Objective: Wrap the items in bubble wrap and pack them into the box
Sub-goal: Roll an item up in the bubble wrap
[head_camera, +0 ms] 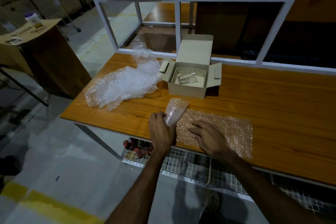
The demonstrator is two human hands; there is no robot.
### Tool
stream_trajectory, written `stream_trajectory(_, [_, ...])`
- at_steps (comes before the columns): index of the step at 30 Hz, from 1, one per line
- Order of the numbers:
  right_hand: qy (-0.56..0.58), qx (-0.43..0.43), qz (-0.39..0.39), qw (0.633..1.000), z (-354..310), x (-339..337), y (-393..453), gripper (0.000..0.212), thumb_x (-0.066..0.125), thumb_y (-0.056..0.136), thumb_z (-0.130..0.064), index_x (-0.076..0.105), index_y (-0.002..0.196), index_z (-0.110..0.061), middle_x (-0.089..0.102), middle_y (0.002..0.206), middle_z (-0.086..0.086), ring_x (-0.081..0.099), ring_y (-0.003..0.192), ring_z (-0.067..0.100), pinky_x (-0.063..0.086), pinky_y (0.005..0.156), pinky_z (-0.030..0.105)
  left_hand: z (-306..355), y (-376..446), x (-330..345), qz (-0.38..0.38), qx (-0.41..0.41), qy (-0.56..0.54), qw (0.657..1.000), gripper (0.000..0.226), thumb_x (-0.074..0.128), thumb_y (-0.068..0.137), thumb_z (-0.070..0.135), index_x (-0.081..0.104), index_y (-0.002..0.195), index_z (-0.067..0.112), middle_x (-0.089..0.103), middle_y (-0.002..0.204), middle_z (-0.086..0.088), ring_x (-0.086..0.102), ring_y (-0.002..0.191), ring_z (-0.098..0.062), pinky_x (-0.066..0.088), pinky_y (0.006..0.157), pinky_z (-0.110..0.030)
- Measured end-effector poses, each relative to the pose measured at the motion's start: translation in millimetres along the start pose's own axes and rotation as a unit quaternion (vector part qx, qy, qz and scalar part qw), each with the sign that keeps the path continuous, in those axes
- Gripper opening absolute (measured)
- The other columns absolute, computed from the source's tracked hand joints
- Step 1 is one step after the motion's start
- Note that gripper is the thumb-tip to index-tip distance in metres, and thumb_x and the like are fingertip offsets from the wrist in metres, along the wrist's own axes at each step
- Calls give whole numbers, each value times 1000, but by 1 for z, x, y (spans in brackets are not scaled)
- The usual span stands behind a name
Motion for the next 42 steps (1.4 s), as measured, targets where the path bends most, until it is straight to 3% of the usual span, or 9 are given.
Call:
stream_trajectory(6, [-21, 56, 4, 998, 25, -6, -31, 34, 57, 103, -39, 65, 135, -36, 52, 153, -2, 47, 140, 20, 39, 118, 48, 10, -20, 1, 42, 146, 53, 987, 28, 55, 103, 36, 69, 112, 14, 60, 120, -14, 50, 106, -24, 38, 82, -36])
stream_trajectory(12, [-21, 65, -3, 998, 27, -13, -41, 35, 61, 102, -30, 66, 137, -32, 52, 154, 3, 50, 139, 24, 43, 116, 48, 11, -23, 6, -8, 162, -97, 982, 33, 40, 107, 31, 66, 108, 11, 56, 117, -10, 56, 96, -23, 54, 70, -39])
stream_trajectory(17, [-2, 69, -5, 998, 24, -17, -43, 35, 62, 101, -24, 67, 136, -27, 53, 153, 6, 50, 140, 26, 42, 117, 48, 10, -15, 9, -43, 77, -142, 986, 49, 70, 87, 42, 60, 131, 23, 55, 119, 5, 58, 103, -16, 57, 77, -37])
stream_trajectory(22, [-2, 66, -20, 998, 25, -20, -45, 37, 57, 103, -33, 62, 140, -32, 48, 158, 4, 45, 143, 25, 39, 118, 52, 14, -7, 10, -73, 80, -175, 978, 19, 78, 89, 29, 64, 97, 39, 70, 81, 19, 73, 70, -5, 63, 55, -41])
stream_trajectory(25, [-9, 59, -21, 998, 29, -24, -49, 36, 56, 103, -38, 62, 139, -36, 47, 158, 2, 45, 142, 22, 37, 118, 54, 7, 1, 21, -89, 73, -141, 983, 31, 80, 89, 37, 65, 114, 25, 73, 91, 9, 73, 71, -5, 62, 51, -31])
stream_trajectory(28, [6, 68, -19, 997, 38, -27, -55, 36, 57, 102, -38, 62, 138, -36, 46, 158, 0, 43, 143, 21, 36, 118, 56, 1, 0, 30, -67, 58, -61, 994, 62, 77, 80, 51, 57, 133, 24, 64, 116, 2, 64, 96, -15, 60, 67, -36])
stream_trajectory(34, [7, 80, -30, 996, 45, -27, -60, 37, 60, 100, -40, 62, 138, -40, 44, 160, -5, 44, 141, 18, 40, 117, 52, 36, -28, 28, -29, 135, 44, 989, 54, 89, 80, 29, 62, 124, 14, 59, 122, -9, 52, 108, -22, 55, 85, -40])
stream_trajectory(38, [14, 84, -26, 996, 45, -27, -62, 37, 61, 101, -40, 62, 138, -39, 43, 160, -5, 45, 141, 17, 39, 118, 52, 32, -35, 23, -12, 187, 20, 982, 45, 56, 102, 51, 66, 127, 16, 59, 120, -10, 51, 106, -22, 47, 82, -39])
stream_trajectory(42, [13, 90, -23, 996, 45, -26, -63, 38, 62, 100, -40, 62, 138, -38, 44, 160, -4, 44, 143, 18, 38, 118, 53, 28, -33, 24, -61, 198, -75, 975, 41, 40, 109, 40, 65, 125, 12, 59, 125, -11, 58, 102, -22, 54, 76, -35])
Point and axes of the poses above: each hand's wrist, its own y-axis towards the middle knuckle, its own x-axis out of the palm, z = x × y, the point moved 6 cm from there along y, towards the middle knuckle
